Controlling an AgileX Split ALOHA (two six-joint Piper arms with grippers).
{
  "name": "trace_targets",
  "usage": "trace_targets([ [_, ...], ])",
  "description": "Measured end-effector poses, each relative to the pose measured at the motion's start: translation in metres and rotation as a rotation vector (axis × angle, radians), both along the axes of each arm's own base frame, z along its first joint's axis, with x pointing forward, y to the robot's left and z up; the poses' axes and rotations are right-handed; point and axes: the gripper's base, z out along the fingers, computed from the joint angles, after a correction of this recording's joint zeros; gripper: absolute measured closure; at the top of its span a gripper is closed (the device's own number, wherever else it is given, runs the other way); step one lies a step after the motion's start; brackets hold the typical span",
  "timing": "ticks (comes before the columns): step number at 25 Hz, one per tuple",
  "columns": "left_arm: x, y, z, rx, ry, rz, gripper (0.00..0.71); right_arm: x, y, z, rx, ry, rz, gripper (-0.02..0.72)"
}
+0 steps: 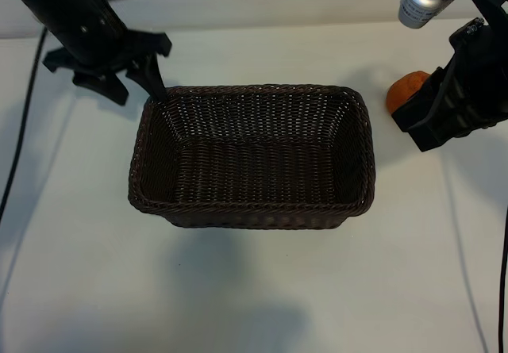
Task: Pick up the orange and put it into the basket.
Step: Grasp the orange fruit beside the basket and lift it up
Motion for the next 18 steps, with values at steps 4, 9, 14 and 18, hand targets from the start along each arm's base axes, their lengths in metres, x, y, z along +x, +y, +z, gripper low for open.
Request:
trace_targets([
  [4, -0.009, 0.001, 0.029, -0.012, -0.071, -0.001, 0.134, 0.0, 0.0, 0.0, 0.0, -0.001, 0.0, 0.455],
  [9, -0.017, -0.001, 0.048, -0.059, -0.116, -0.008, 0.134, 0.0, 0.0, 0.0, 0.0, -0.001, 0.0, 0.455],
  [14, -0.018, -0.008, 0.052, -0.145, -0.123, -0.038, 0.134, 0.0, 0.0, 0.0, 0.0, 0.0, 0.0, 0.455],
  [18, -0.018, -0.012, 0.054, -0.187, -0.132, -0.064, 0.134, 0.0, 0.0, 0.0, 0.0, 0.0, -0.001, 0.455],
])
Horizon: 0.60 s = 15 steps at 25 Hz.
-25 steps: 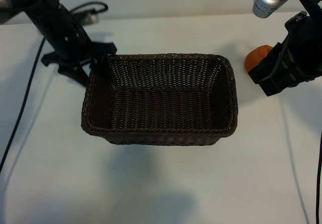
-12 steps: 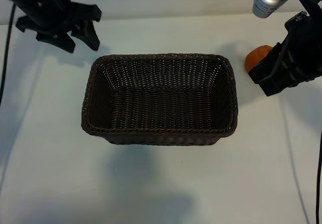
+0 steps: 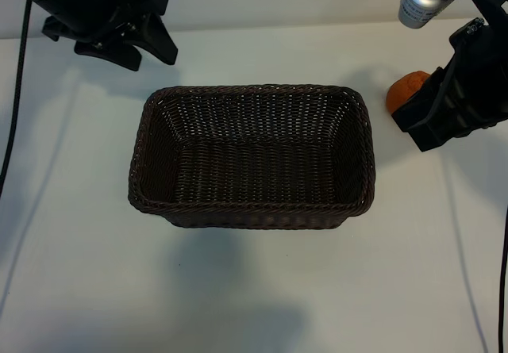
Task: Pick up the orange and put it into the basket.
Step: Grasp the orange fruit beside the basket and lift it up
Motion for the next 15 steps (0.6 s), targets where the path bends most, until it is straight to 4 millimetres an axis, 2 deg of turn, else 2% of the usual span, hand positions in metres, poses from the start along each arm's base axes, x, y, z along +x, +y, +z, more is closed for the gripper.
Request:
trace_targets([
  [6, -0.003, 0.0, 0.004, -0.007, -0.011, -0.006, 0.135, 0.0, 0.0, 0.0, 0.0, 0.0, 0.0, 0.455],
  [15, -0.038, 0.005, 0.009, 0.001, -0.005, -0.046, 0.135, 0.0, 0.0, 0.0, 0.0, -0.001, 0.0, 0.455],
])
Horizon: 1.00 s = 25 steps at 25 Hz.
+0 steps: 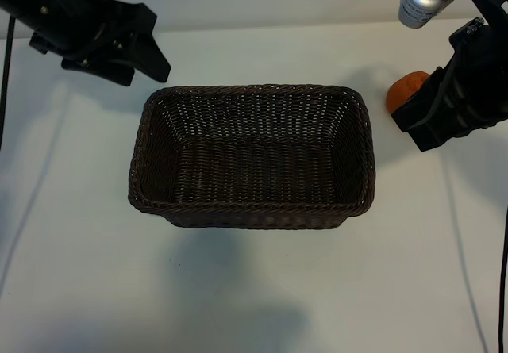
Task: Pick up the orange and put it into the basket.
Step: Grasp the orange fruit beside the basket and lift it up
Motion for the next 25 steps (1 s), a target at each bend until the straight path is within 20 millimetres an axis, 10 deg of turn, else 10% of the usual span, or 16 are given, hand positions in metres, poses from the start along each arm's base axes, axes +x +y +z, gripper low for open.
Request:
trace_targets([
  [25, -0.017, 0.033, -0.029, -0.008, 0.106, 0.06, 0.135, 0.002, 0.0, 0.001, 0.019, 0.0, -0.045, 0.455],
])
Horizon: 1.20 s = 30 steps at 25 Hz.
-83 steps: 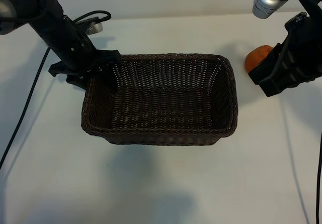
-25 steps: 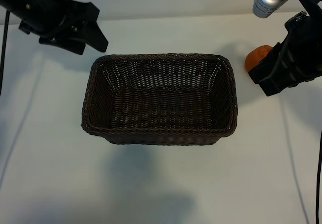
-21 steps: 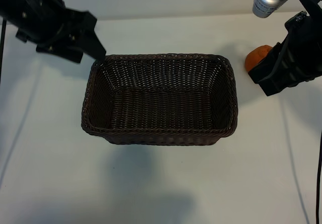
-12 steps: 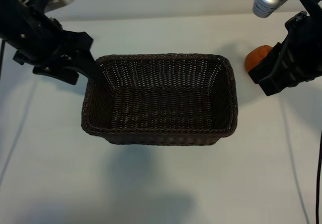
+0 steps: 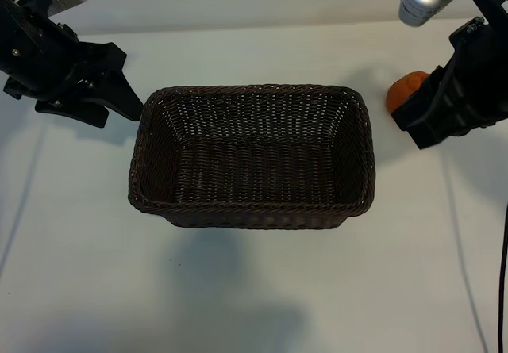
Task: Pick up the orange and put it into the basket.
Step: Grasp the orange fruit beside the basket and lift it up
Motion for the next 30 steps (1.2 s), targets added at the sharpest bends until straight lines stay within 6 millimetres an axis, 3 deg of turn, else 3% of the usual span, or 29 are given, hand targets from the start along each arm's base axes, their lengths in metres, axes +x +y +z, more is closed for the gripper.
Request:
trace_targets([
  [4, 0.0, 0.0, 0.0, 0.0, -0.005, -0.009, 0.135, 0.003, -0.005, -0.001, -0.022, -0.005, -0.08, 0.423],
  [14, 0.0, 0.0, 0.0, 0.001, -0.015, -0.028, 0.135, 0.012, -0.021, 0.0, -0.151, -0.085, -0.209, 0.142],
  [30, 0.0, 0.0, 0.0, 0.001, -0.016, -0.03, 0.135, 0.014, -0.023, -0.005, -0.145, -0.041, -0.289, 0.135],
])
